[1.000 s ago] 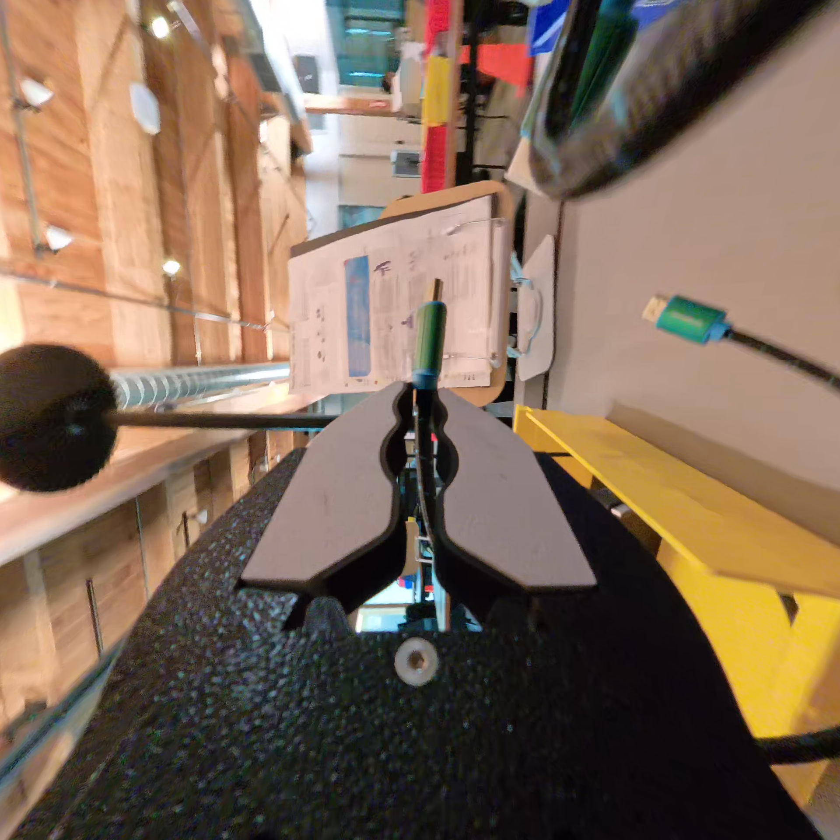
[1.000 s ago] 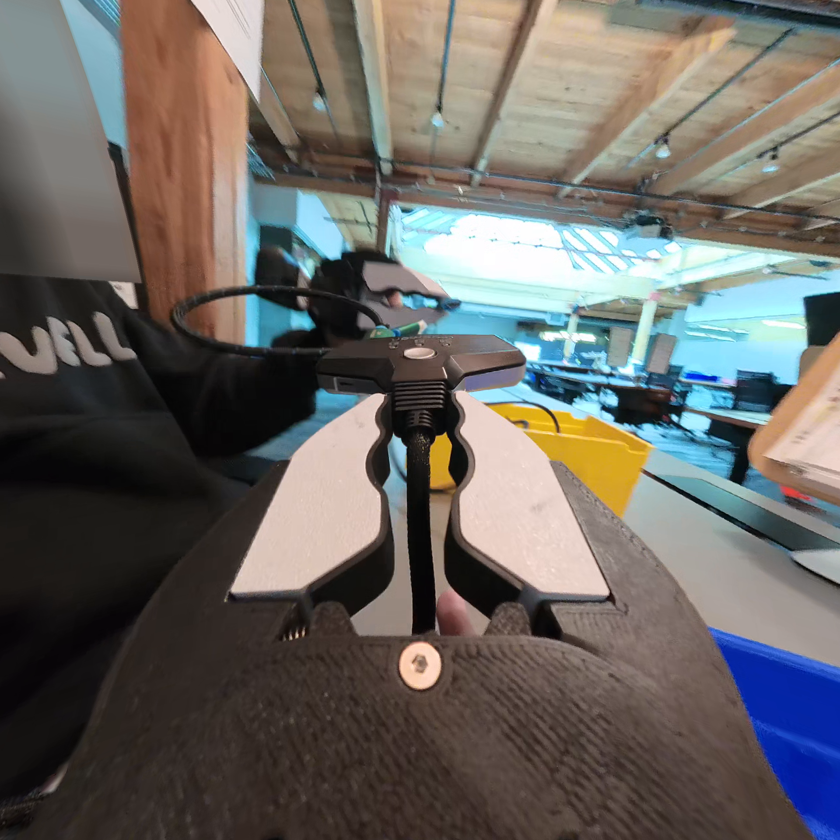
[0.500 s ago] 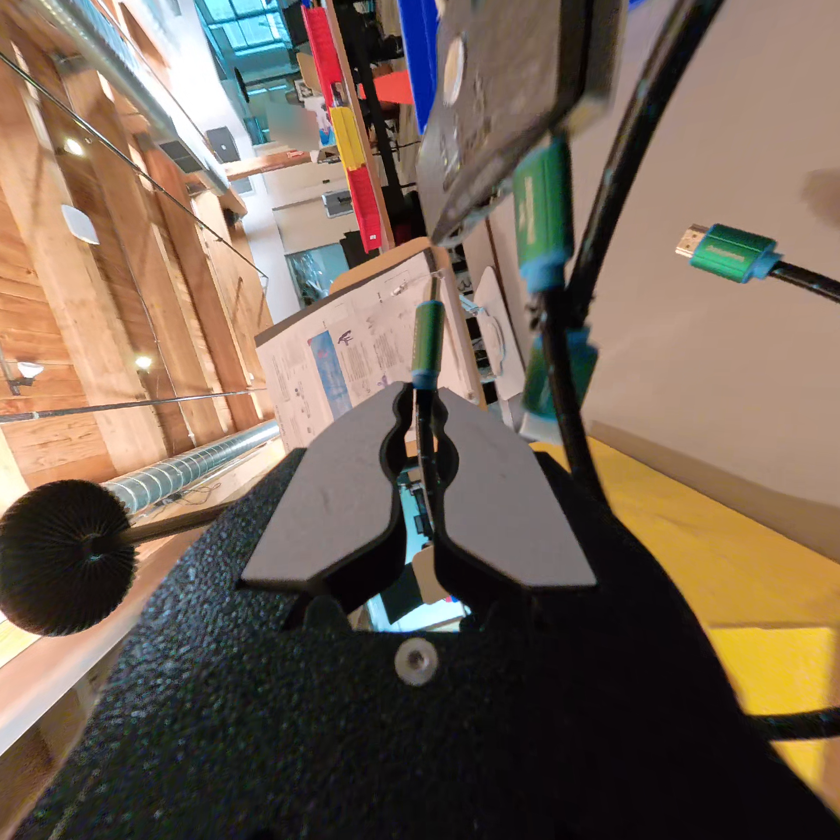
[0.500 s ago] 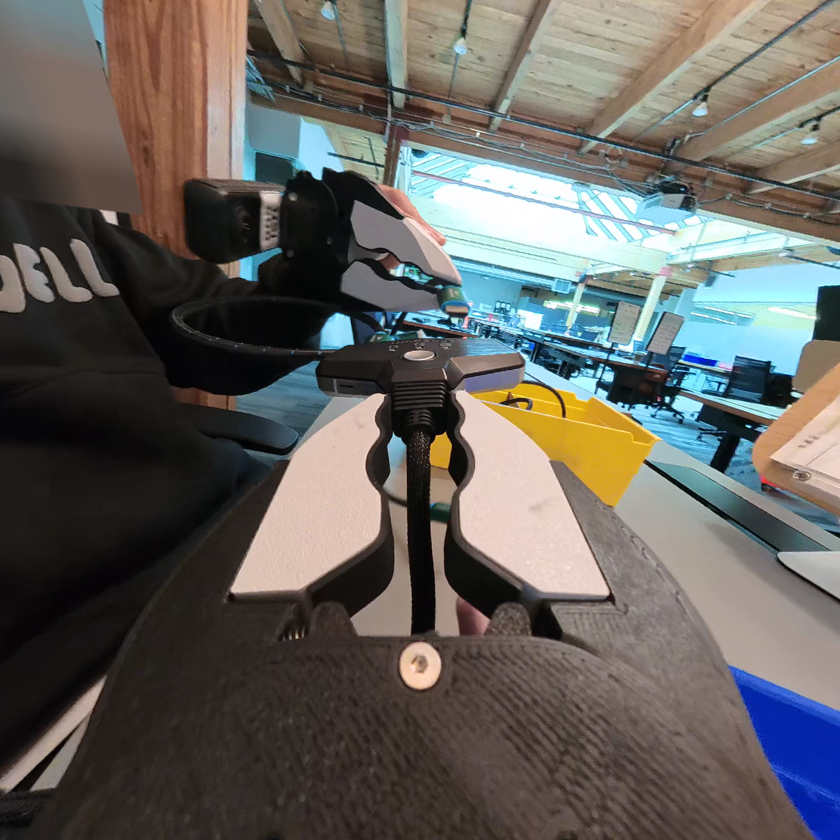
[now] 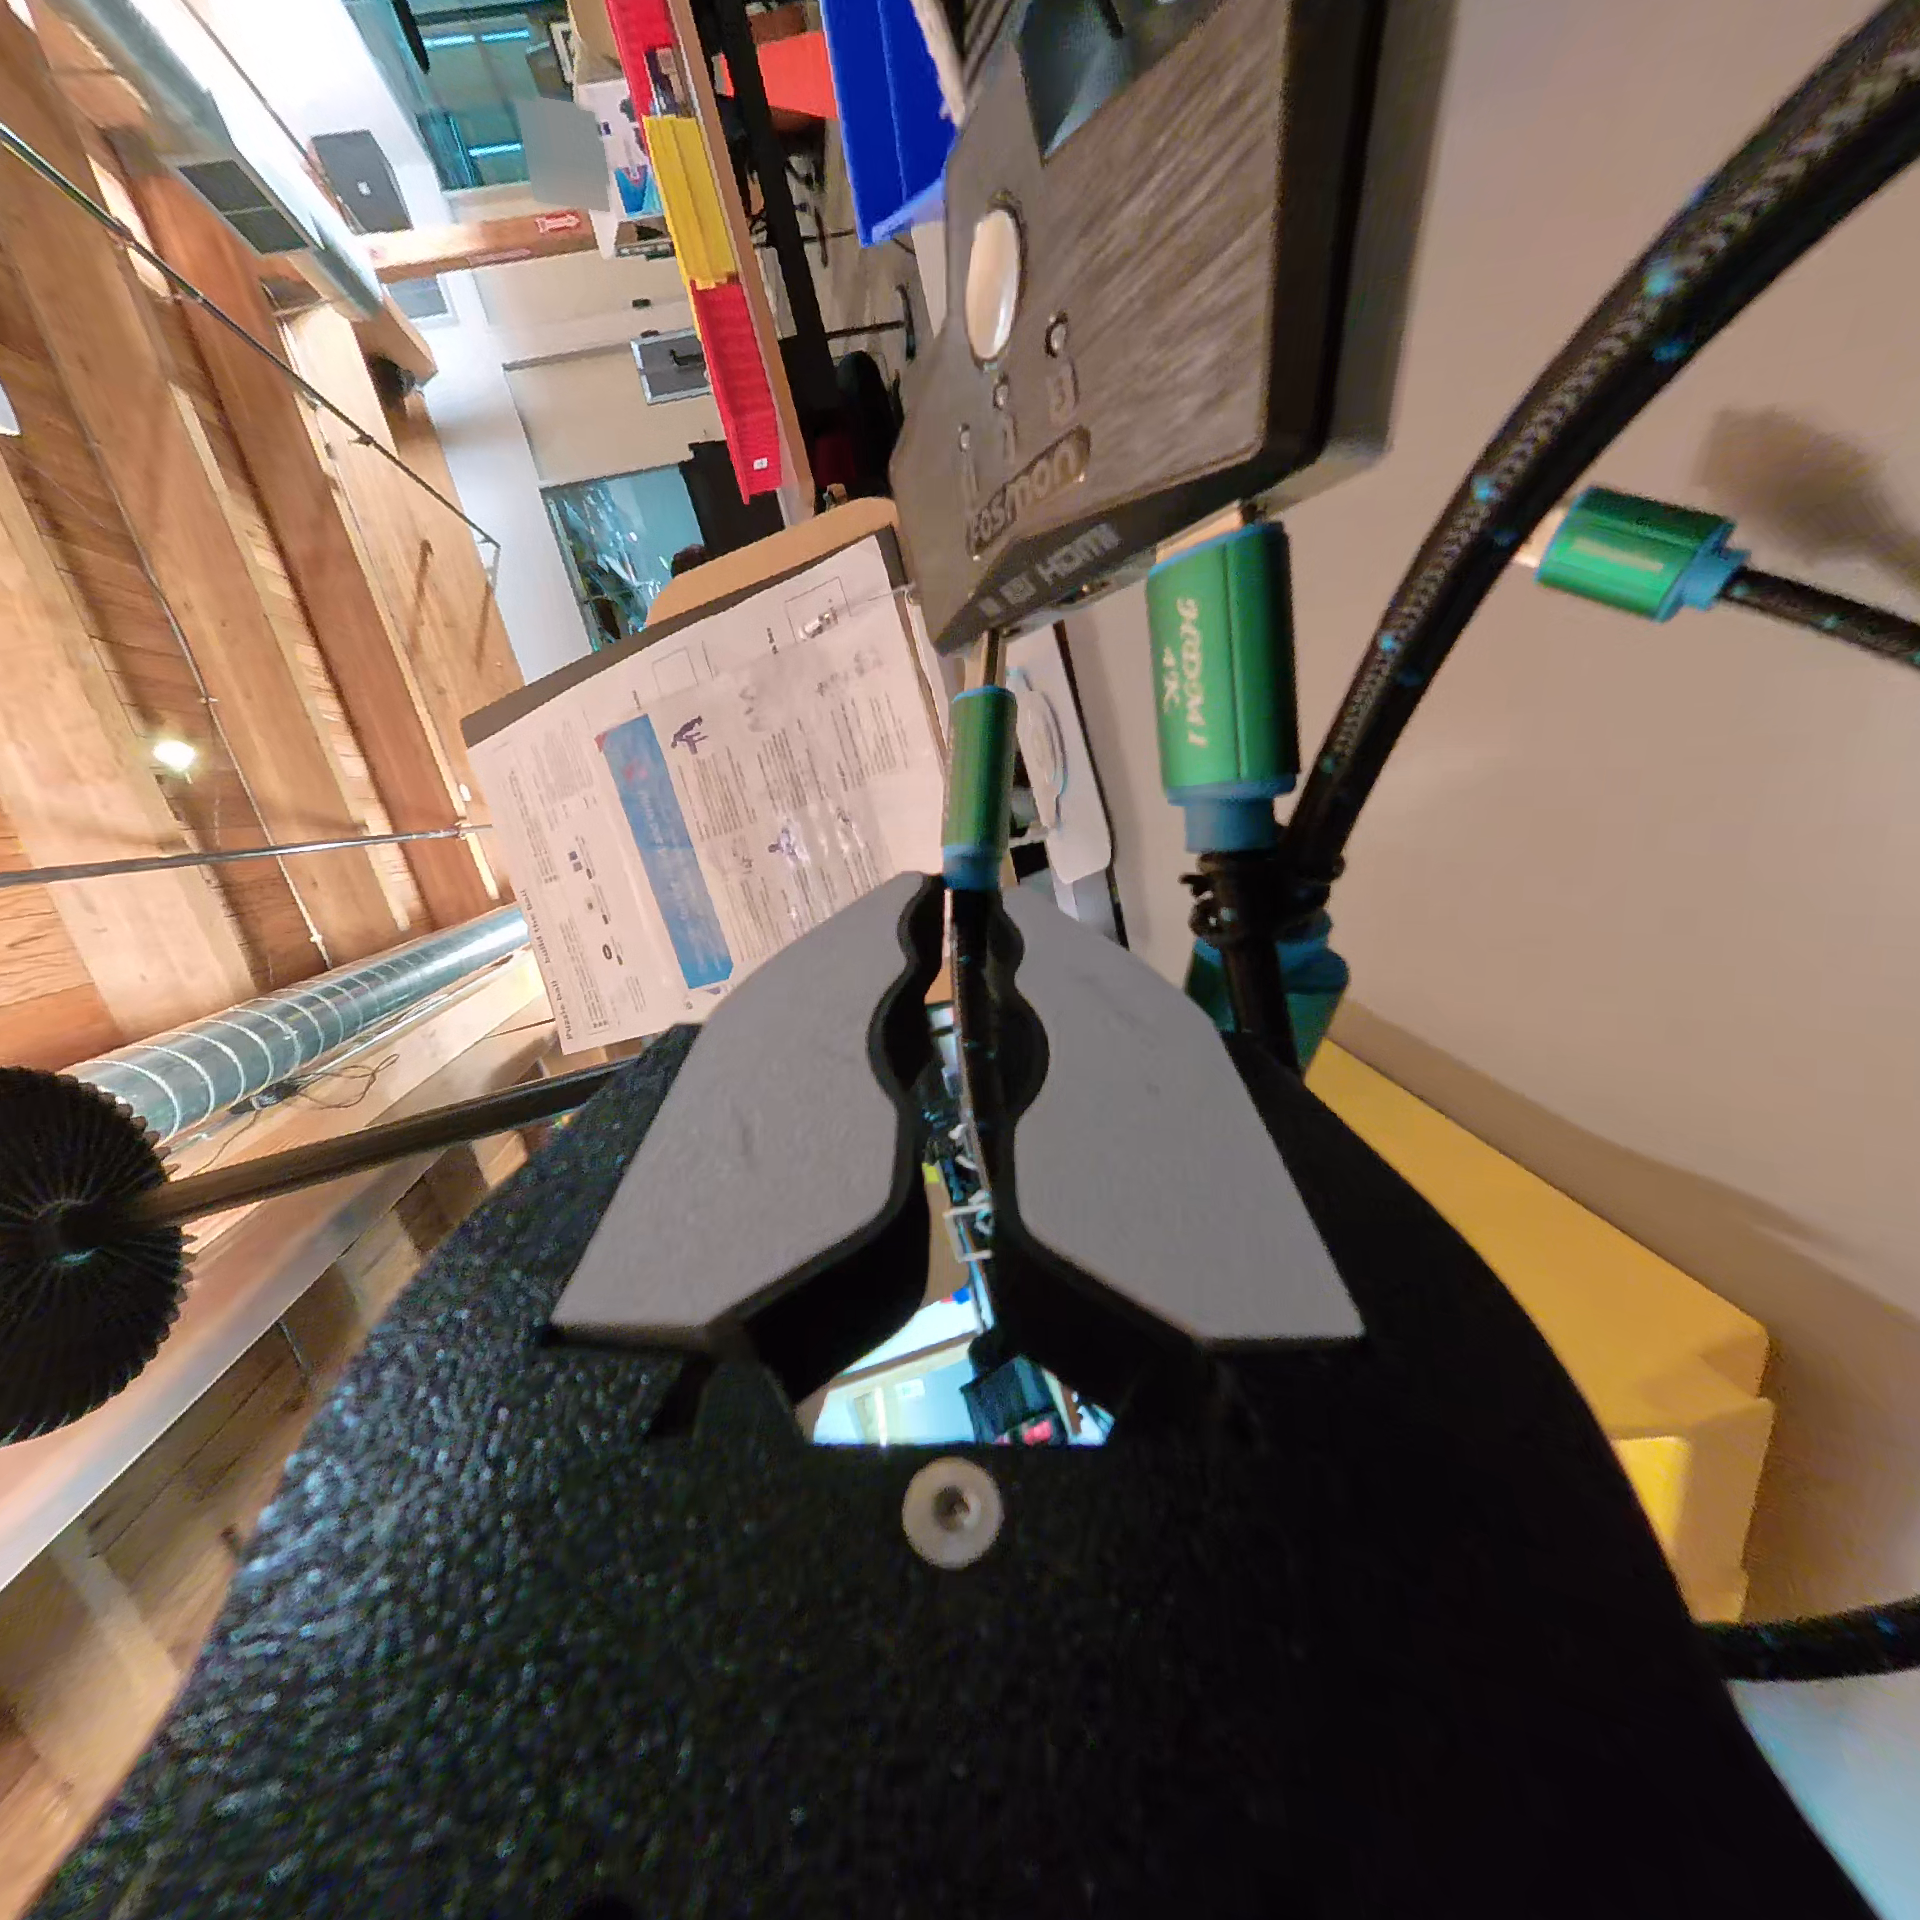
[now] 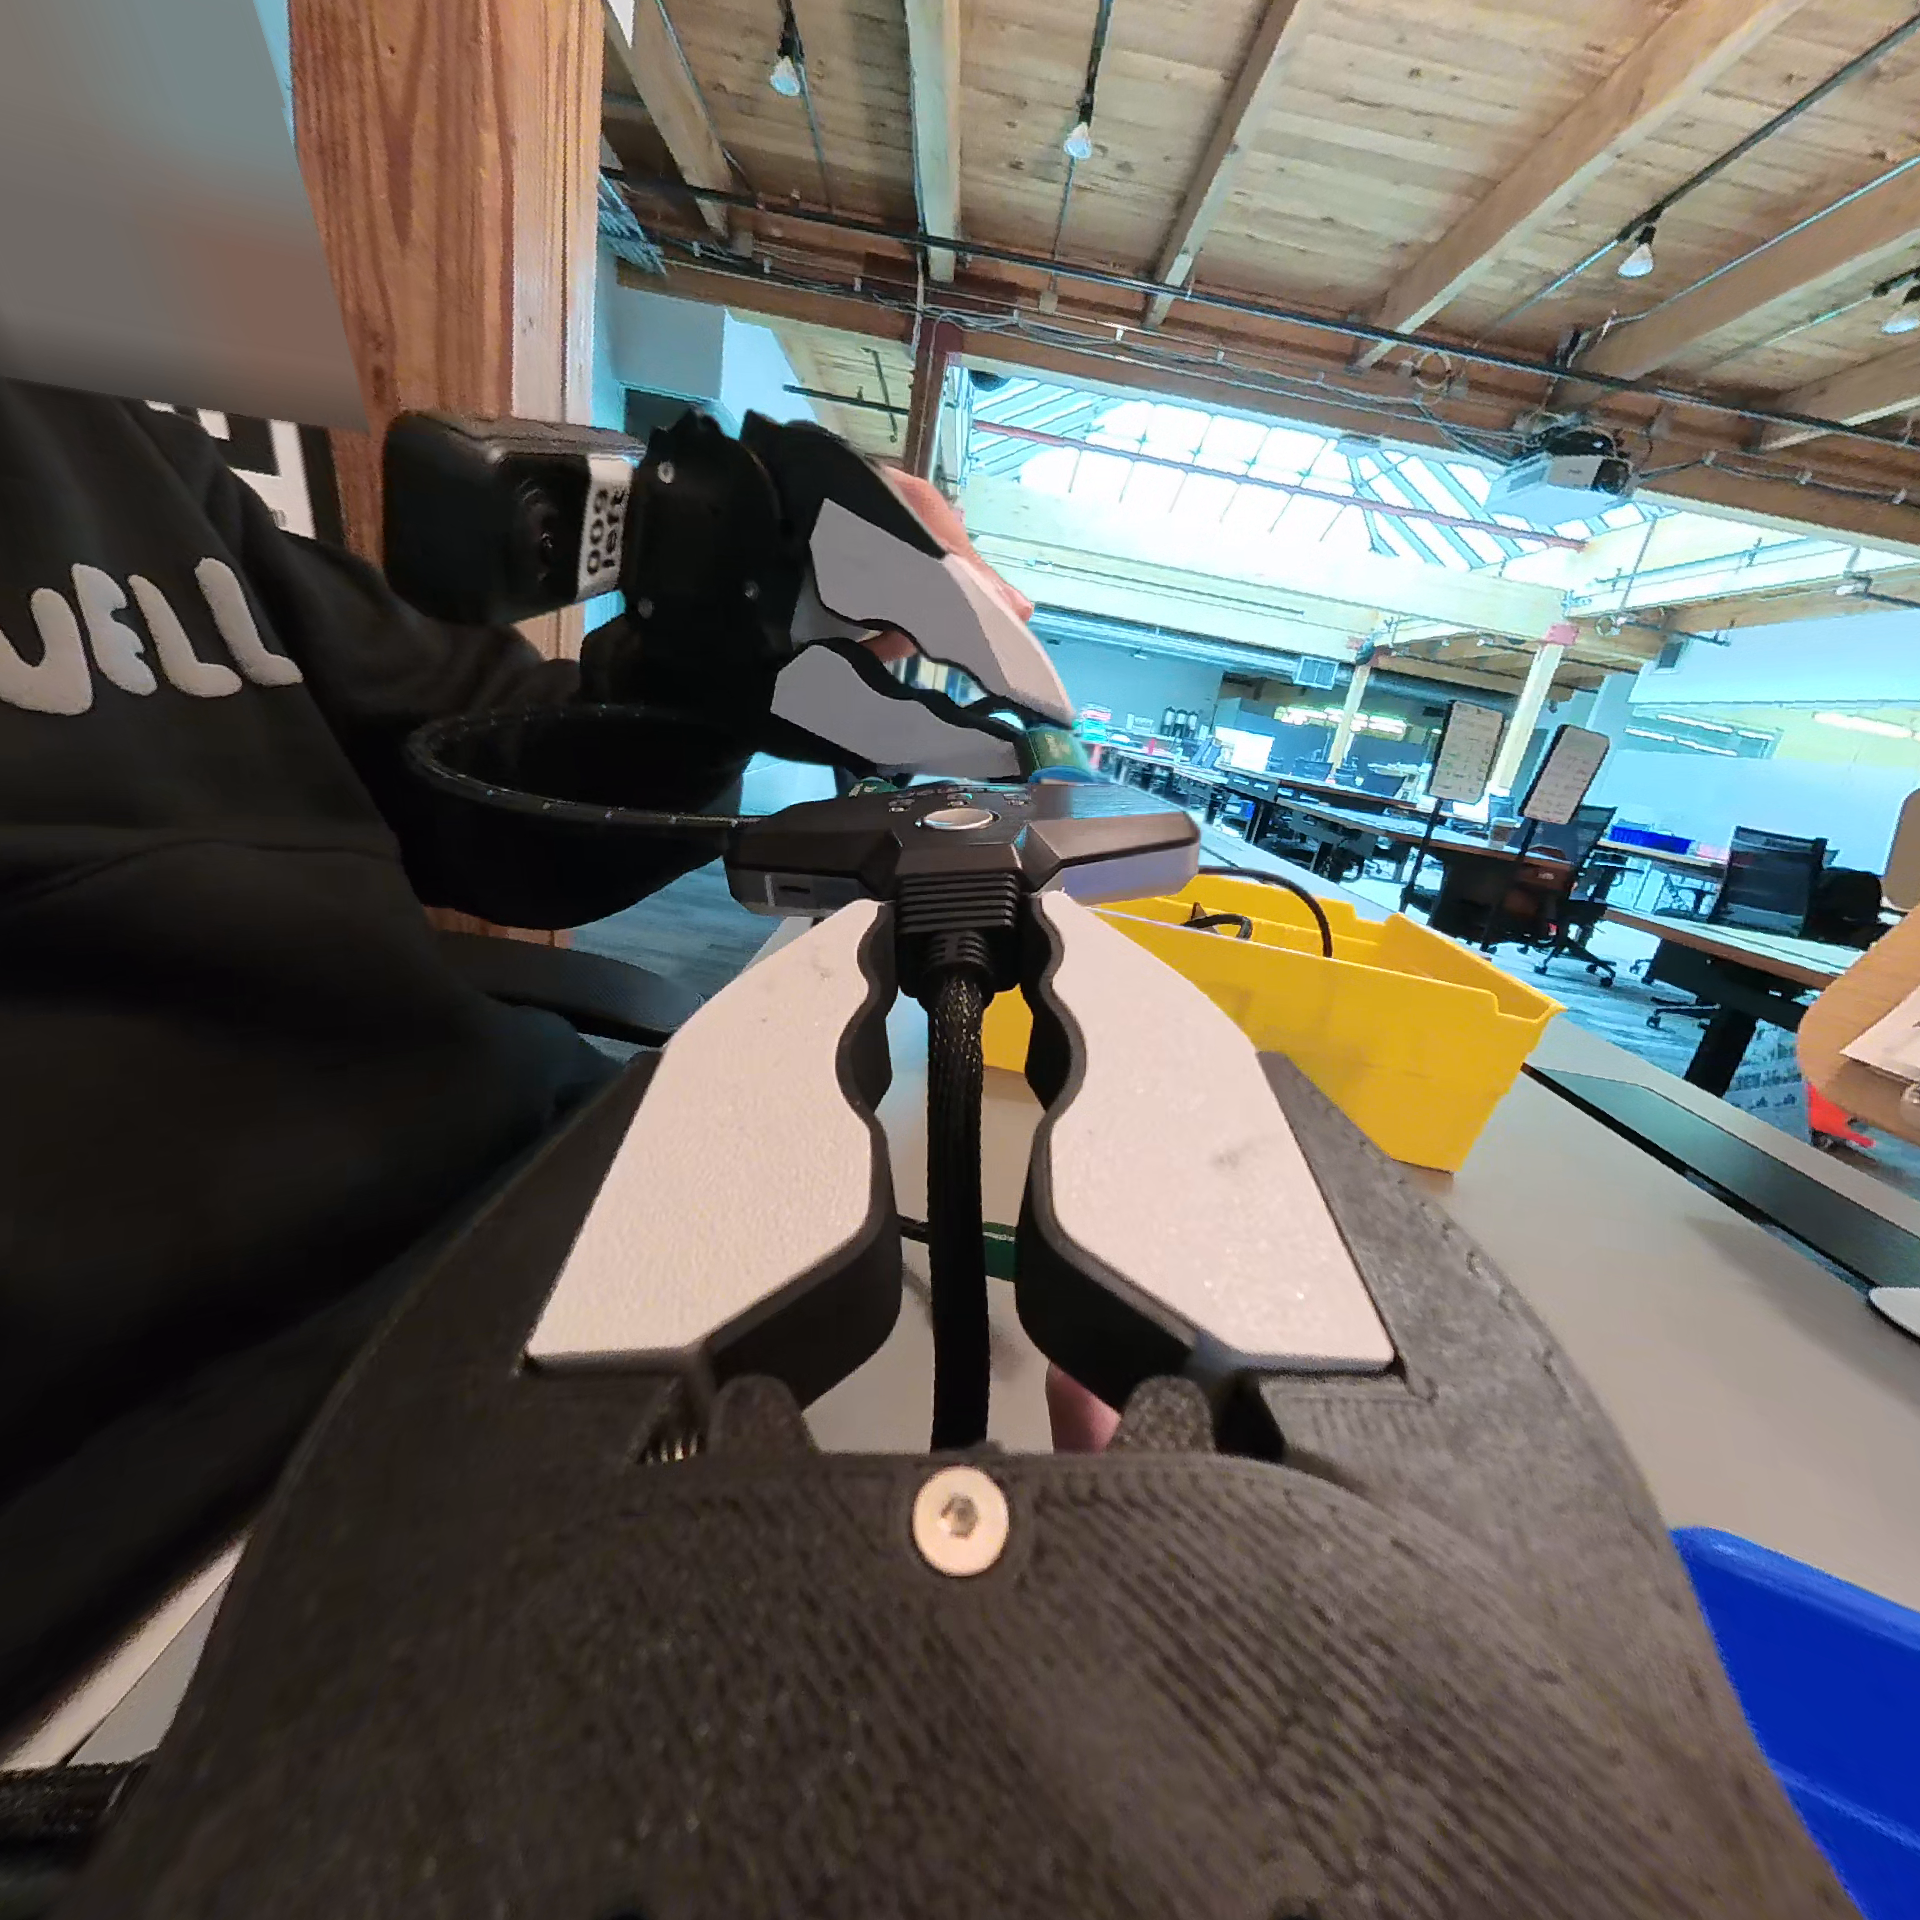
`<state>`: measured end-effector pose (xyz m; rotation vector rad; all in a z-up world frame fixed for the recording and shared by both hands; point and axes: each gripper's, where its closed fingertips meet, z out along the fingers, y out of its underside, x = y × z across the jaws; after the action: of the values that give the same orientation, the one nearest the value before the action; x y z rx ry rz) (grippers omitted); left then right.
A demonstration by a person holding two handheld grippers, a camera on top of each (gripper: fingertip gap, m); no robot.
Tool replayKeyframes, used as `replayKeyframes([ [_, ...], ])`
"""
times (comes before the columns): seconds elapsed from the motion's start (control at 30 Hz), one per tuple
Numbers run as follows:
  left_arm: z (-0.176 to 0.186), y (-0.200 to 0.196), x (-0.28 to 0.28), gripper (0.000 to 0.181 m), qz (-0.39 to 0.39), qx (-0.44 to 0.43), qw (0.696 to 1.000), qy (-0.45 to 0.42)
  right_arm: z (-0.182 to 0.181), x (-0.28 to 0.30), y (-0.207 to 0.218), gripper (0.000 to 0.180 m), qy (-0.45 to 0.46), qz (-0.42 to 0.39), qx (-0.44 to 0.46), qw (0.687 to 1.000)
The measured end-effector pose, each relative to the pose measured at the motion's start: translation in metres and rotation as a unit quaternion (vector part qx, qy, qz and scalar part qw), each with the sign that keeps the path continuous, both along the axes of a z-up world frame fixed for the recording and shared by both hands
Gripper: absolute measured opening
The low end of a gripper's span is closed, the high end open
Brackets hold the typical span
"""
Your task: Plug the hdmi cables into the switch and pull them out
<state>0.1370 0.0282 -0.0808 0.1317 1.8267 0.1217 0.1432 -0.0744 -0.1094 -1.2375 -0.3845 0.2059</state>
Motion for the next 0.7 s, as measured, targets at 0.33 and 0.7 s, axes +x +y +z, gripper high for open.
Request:
replayKeyframes([
  [0.33,-0.003,-0.008,-0.003,0.007,-0.055,0.032,0.998,-0.021,-0.002,-0.002,-0.004,0.023,0.013,0.015,0.002,1.0],
  [0.7,0.0,-0.019,-0.008,0.007,-0.115,-0.034,0.993,-0.013,0.003,-0.005,-0.013,0.023,0.06,0.063,0.034,0.996],
])
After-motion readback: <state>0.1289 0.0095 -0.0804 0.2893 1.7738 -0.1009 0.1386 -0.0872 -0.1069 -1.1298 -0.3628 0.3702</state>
